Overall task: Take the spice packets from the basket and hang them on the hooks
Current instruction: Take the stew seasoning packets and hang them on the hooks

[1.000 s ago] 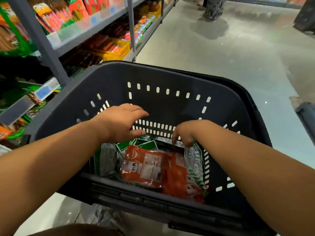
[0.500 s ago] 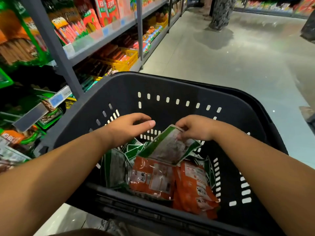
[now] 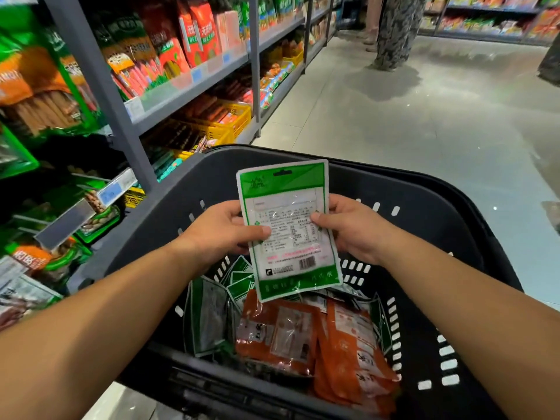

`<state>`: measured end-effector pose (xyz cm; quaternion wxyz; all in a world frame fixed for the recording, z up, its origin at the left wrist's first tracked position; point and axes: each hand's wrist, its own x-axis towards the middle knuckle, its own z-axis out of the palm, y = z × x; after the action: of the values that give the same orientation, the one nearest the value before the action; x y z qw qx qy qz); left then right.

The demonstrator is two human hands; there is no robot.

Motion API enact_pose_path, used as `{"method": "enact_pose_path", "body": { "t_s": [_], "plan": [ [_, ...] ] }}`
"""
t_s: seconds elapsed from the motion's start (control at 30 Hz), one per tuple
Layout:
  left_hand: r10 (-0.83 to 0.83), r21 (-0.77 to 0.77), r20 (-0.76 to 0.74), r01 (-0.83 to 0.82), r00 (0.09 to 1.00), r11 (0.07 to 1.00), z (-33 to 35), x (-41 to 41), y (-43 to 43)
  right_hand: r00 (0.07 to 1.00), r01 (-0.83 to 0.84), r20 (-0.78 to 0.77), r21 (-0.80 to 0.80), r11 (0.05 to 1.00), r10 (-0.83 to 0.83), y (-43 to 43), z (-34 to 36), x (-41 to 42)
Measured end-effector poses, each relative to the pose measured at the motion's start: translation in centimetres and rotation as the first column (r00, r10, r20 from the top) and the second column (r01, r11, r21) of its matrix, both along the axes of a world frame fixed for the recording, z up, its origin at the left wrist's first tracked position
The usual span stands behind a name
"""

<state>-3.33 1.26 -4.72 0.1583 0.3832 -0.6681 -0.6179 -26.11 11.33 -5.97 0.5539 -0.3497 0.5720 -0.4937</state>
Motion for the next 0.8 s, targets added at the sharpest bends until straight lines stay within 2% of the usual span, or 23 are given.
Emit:
{"method": "enact_pose_path", "body": {
  "t_s": [0.1,0.17,0.27,0.33,0.43,0.53,0.63,0.8],
  "plan": [
    [-0.099,0.057,0.027,0.098,0.995,0.994,-0.2,0.1,0.5,0.997,0.030,0.069,-0.015,0.999,-0.028,-0.1,-0.3,1.1],
    [-0.060,0.023,0.064,0.058,0.996,0.998,-0.2,0.2,0.4,0.999,0.034,0.041,-0.012,0.999,-0.034,-0.2,-0.7,1.5],
    [0.097,-0.092,0.156,-0.083,0.983,0.992,0.0,0.4,-0.3,0.988,0.020,-0.157,0.046,0.999,-0.012,-0.2,-1.9,1.7],
    [0.196,-0.160,0.188,-0.166,0.962,0.973,0.2,0.7,-0.7,0.939,0.007,-0.344,0.101,0.995,0.028,-0.3,-3.3,1.5],
    [0.264,-0.246,0.254,-0.201,0.931,0.948,0.3,0.9,-1.3,0.791,-0.057,-0.584,0.226,0.973,0.182,-0.9,-5.6,0.5],
    [0.280,-0.289,0.301,-0.193,0.912,0.938,0.1,1.0,-1.7,0.605,-0.103,-0.706,0.389,0.916,0.368,-2.2,-7.2,-0.9],
    [0.271,-0.336,0.347,-0.151,0.898,0.930,0.0,1.1,-1.8,0.407,-0.090,-0.755,0.527,0.845,0.514,-3.2,-8.5,-1.8],
    [0.245,-0.342,0.351,-0.119,0.904,0.932,-0.2,0.9,-1.9,0.225,-0.079,-0.704,0.676,0.733,0.673,-3.2,-11.5,-2.1]
  ]
}}
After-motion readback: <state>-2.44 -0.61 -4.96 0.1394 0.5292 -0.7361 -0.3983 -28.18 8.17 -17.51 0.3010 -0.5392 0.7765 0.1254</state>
